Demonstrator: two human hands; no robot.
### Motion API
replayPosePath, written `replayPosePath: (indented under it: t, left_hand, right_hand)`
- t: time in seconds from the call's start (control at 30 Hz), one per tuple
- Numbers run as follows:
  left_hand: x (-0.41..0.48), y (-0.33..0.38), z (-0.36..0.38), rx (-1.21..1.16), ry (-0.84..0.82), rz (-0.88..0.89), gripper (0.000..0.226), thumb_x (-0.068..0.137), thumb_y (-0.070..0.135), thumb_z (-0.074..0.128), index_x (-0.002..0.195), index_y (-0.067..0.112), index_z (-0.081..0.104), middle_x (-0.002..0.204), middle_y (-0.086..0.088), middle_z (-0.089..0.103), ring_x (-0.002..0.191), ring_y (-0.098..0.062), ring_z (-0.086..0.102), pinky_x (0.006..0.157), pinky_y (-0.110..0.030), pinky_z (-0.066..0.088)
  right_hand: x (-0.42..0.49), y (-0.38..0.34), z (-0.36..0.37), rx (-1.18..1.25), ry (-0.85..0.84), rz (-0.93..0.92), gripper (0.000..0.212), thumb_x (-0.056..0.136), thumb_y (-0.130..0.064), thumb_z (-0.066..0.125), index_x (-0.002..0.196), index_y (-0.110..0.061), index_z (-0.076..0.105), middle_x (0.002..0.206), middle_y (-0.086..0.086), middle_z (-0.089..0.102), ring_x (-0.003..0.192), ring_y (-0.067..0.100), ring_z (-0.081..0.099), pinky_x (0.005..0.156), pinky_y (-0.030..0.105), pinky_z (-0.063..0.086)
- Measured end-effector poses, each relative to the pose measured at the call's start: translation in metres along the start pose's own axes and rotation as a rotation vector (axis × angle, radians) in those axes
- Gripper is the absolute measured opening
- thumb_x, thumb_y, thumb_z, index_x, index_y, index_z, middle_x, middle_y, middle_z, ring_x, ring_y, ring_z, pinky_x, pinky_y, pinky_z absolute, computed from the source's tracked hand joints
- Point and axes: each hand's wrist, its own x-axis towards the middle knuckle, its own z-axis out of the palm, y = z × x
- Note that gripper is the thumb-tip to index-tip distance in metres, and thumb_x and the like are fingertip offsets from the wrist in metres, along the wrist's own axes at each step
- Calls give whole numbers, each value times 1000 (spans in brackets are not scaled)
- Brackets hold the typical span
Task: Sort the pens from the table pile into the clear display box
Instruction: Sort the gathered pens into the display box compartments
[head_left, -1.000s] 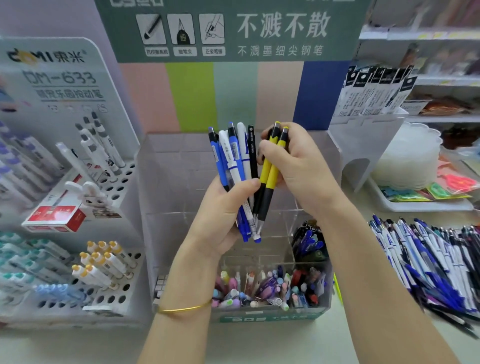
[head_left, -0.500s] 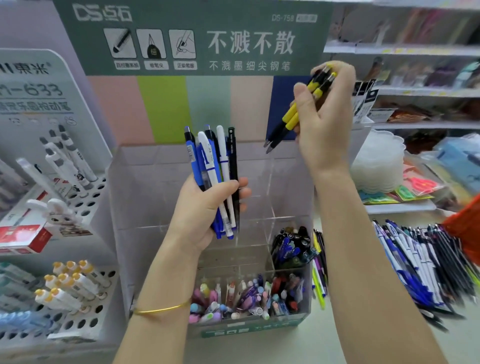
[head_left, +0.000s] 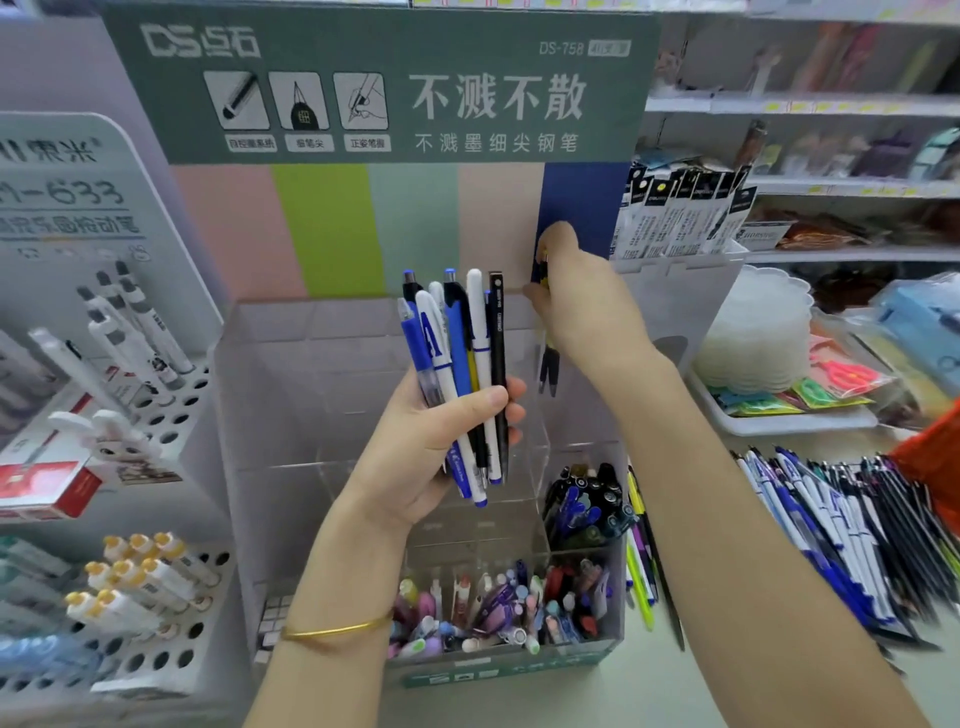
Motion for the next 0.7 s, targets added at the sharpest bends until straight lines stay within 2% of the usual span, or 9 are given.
replayPosePath:
  t: [0.13,0.2,0.27,0.33,0.43,0.53,0.57,0.63,0.7]
  left_hand:
    - [-4,-2,-2,8,-21,-32,42,77,6,66,115,-6,53,82,-6,69,74,-19,68,66,-32,56]
    - [-6,-2,-2,14,-21,-42,41,78,5,72,113,-4,53,81,-6,70,75,-20,69,65,-32,56]
    - [-8,-4,-1,33,-9,-54,39,78,5,68,113,-3,53,80,-7,71,75,-22,71,64,-32,57]
    - [-8,-6,1,55,8,-48,29,83,-1,62,110,0,52,77,-7,71,71,-21,70,63,-32,58]
    - [-9,-7,1,76,-10,-11,29,84,-2,64,110,1,51,76,-7,67,65,-20,65,62,-33,56]
    - [-12,-6,-4,89,-26,-7,34,78,5,62,110,2,51,77,-9,64,65,-21,62,64,-36,56]
    - [-13,-6,-6,96,-30,-8,33,78,5,62,109,3,51,77,-9,63,65,-21,61,65,-38,56]
    - [-17,-4,-11,110,-40,-14,31,78,6,63,106,5,52,76,-10,63,64,-20,60,65,-38,56]
    - [-22,-1,-17,138,-61,-24,29,79,6,62,106,5,51,77,-9,63,64,-19,60,63,-34,55]
  right_hand:
    - [-2,-1,-10,182,-6,93,32,93,-13,58,118,-3,43,110,13,52,98,35,53,76,36,39]
    - [-10,-2,-22,205,166,94,28,93,-11,56,118,-4,48,113,12,55,100,29,53,79,29,36]
    - [-21,-12,-33,306,312,17,15,92,-11,55,107,-9,59,100,5,60,92,23,57,76,23,39]
    - [-29,-29,-40,496,189,-53,11,93,-21,58,96,-17,67,90,-2,62,84,13,58,73,23,43]
    - [-33,-44,-34,378,-141,-82,20,87,-37,65,99,-22,71,95,-5,55,83,4,51,75,20,41]
    - [-29,-47,-29,431,-210,-50,22,81,-35,72,98,-22,69,95,-4,53,79,3,51,69,7,38]
    - [-27,-47,-27,480,-242,-22,19,80,-32,74,94,-20,69,93,-3,55,77,2,52,67,6,39]
    - [-24,-48,-25,598,-318,36,15,78,-27,77,83,-15,69,79,-4,61,67,0,55,65,15,46]
    - [-21,-51,-22,726,-326,60,12,78,-20,77,77,-13,67,66,-7,61,56,-2,52,57,15,45]
